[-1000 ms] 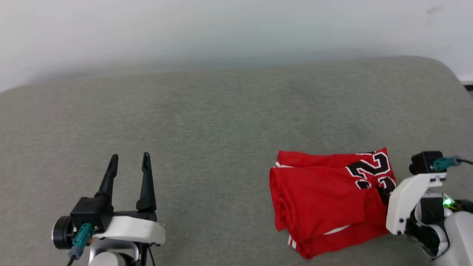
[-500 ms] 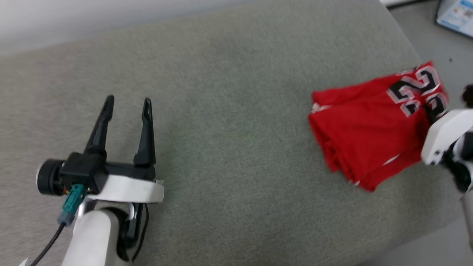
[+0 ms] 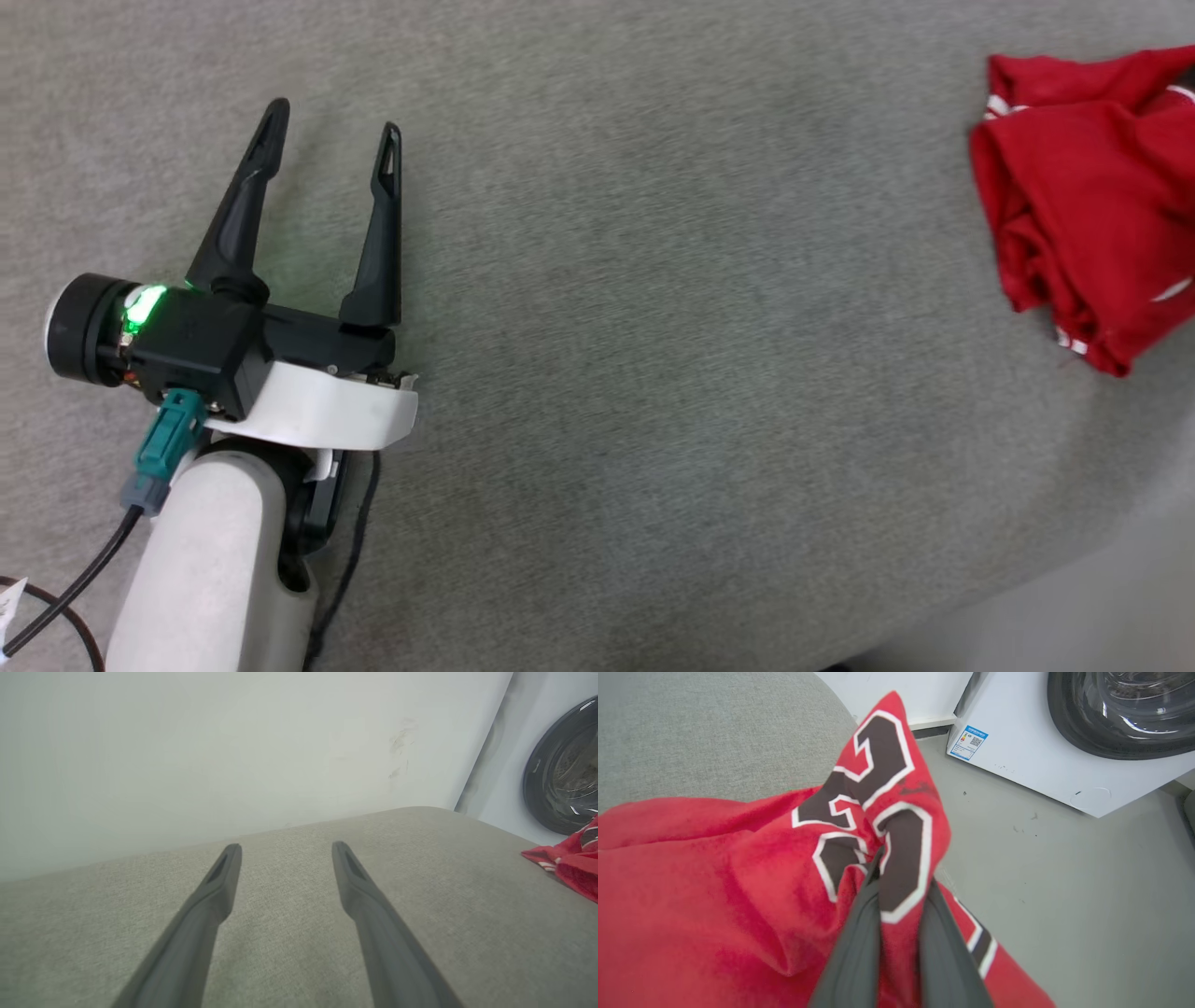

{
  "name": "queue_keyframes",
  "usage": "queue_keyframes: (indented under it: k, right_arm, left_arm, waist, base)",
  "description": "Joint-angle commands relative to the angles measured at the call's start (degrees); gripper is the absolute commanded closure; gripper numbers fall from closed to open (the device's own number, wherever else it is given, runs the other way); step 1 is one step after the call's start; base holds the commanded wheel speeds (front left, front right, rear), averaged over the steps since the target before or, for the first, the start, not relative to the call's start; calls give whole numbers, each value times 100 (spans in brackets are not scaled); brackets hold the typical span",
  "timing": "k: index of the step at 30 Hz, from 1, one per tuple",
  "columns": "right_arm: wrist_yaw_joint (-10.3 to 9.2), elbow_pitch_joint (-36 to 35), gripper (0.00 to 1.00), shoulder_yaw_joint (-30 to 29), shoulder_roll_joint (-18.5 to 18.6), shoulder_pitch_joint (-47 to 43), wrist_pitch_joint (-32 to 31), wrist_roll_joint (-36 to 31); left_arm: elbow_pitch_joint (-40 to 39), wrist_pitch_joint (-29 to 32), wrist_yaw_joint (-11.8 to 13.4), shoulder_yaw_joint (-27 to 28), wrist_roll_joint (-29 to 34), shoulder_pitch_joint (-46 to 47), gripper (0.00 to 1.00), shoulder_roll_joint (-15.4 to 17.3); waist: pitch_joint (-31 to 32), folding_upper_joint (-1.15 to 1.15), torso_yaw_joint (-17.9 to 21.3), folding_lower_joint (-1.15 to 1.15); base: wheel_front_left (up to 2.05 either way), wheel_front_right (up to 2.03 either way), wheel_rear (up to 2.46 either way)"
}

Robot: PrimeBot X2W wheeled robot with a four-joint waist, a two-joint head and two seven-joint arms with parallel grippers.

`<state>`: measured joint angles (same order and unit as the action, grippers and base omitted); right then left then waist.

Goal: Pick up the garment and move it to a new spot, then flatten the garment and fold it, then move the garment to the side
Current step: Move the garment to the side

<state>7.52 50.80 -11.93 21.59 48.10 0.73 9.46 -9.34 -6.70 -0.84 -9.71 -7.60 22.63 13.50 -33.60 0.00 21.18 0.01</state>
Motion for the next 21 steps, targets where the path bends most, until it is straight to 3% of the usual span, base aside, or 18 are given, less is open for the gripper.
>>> queue_keyframes:
  k: [1,2,3,12,21]
  right_arm:
    - [-5,136,76,-84,2,100,122,-78]
    - [-5,285,8,-163,-27,105,188,-126]
    - [-5,424,0,-217,-18,111,212,-217]
    - [-5,870,0,-797,150,242,838,-766]
    - [-5,364,0,-599,-64,-364,1129,-864]
  left_arm:
    - [-43,-1,7,-28,38,76,0,-1]
    - [-42,-10,1,-42,34,100,0,-7]
    - [-38,-22,-5,-56,30,115,0,-13]
    - [130,-259,125,-41,-78,-1,0,-127]
    - [679,-598,257,43,-375,-546,0,-344]
  waist:
    - [-150,0,-172,-1]
    - [-170,0,-209,-1]
    - [-181,0,-246,-1]
    - [135,0,-357,-1]
    - [1097,0,-512,-1]
  base:
    - [0,0,0]
    - [0,0,0]
    - [0,0,0]
    - [0,0,0]
    - [0,0,0]
